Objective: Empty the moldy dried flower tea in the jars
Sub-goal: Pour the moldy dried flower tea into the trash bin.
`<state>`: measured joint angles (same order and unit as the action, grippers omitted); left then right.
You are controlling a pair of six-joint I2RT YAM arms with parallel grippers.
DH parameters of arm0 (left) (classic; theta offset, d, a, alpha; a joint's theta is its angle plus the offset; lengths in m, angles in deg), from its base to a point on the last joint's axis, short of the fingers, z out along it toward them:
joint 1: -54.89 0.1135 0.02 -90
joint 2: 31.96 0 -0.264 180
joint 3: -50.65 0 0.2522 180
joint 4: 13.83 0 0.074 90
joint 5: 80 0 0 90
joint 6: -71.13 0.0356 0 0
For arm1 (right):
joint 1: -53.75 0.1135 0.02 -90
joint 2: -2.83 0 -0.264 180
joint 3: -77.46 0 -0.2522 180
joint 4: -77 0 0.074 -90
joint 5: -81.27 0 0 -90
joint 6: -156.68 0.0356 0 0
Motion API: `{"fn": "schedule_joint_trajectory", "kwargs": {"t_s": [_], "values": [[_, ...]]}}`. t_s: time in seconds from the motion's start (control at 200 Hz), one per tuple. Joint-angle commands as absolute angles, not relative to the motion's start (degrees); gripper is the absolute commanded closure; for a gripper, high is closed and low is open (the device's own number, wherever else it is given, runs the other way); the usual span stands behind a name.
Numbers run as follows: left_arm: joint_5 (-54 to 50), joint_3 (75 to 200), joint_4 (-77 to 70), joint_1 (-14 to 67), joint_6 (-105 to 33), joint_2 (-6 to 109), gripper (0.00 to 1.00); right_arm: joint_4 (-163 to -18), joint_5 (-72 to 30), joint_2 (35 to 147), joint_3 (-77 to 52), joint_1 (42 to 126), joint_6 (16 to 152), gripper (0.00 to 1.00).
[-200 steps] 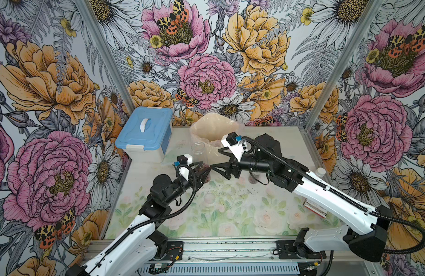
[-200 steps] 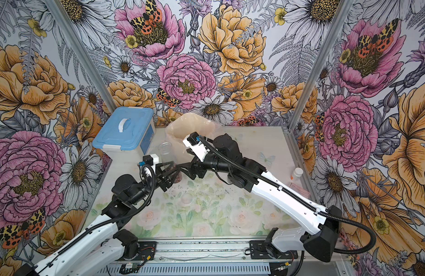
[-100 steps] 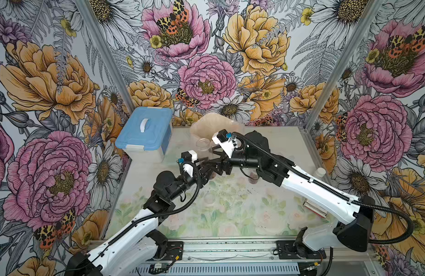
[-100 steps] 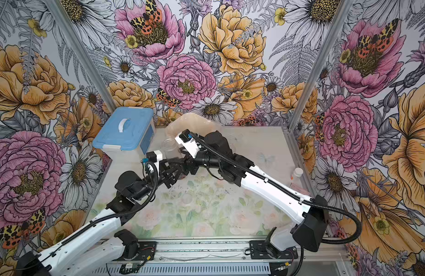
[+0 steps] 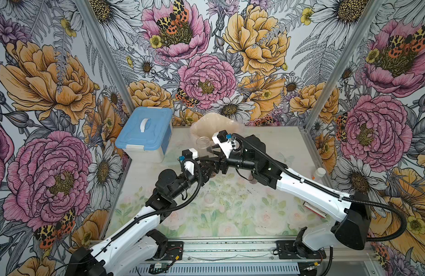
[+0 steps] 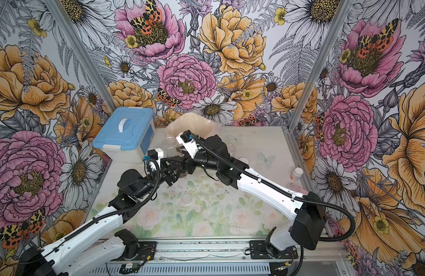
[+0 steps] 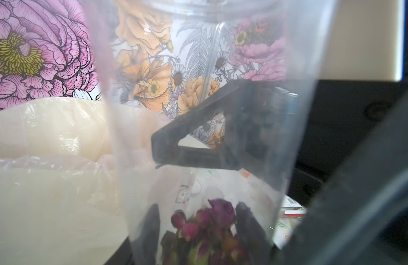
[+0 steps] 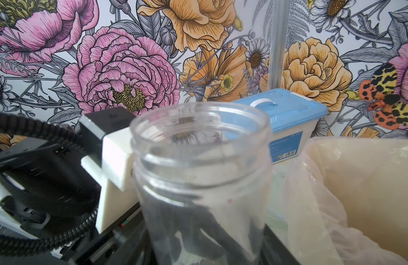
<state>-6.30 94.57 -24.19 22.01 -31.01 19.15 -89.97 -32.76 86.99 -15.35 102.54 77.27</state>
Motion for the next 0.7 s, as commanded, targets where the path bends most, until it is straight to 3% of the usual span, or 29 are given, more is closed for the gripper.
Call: {"fn": "schedule_joint_trajectory", "kwargs": {"t_s": [0.0, 0.285, 0.695], "values": [[-6.0, 97.5, -27.6, 21.4, -31.9, 19.8, 0.50, -89.3, -35.4, 89.0, -14.2, 104.3, 76.7, 0.35], [-5.2, 97.8, -27.8, 21.1, -32.3, 20.8, 0.45, -89.6, -34.2, 89.0, -14.1, 104.4, 76.2, 0.57], [-2.5, 100.6, -21.7, 21.4, -30.8, 20.6, 0.07, -83.4, -22.6, 85.4, -13.0, 103.7, 70.4, 0.74]]}}
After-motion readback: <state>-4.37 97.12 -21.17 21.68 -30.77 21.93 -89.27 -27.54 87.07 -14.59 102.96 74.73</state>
